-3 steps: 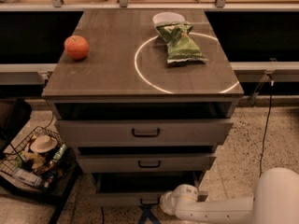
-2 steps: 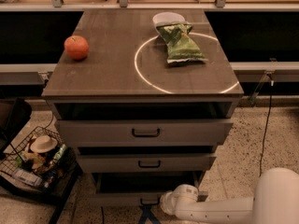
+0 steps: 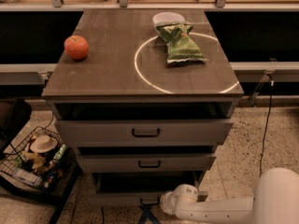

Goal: Close bottom drawer

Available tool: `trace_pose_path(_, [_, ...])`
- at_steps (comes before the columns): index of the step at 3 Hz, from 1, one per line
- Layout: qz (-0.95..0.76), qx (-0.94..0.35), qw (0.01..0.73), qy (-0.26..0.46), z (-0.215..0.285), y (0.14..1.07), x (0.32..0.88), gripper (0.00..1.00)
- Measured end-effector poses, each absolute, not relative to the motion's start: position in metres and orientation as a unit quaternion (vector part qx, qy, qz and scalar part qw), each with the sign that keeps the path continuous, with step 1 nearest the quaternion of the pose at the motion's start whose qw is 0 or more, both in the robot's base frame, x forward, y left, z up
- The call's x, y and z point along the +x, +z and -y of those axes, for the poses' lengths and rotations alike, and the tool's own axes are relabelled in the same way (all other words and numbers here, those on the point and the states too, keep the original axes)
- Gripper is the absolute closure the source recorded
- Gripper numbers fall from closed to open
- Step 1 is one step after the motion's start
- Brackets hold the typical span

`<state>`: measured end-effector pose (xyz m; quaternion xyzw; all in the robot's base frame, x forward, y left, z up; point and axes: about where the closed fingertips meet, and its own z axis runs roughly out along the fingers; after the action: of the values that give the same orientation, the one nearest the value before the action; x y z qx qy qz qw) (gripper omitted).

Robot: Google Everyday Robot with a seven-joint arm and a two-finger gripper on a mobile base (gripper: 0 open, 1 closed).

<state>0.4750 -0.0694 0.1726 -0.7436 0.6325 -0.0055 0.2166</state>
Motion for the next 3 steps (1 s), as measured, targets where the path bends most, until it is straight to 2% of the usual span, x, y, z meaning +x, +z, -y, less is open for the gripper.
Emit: trace_pose_path(3, [-0.633,-0.744,0.214,-0.005,0.0723,0.1711,0.4773,1.00])
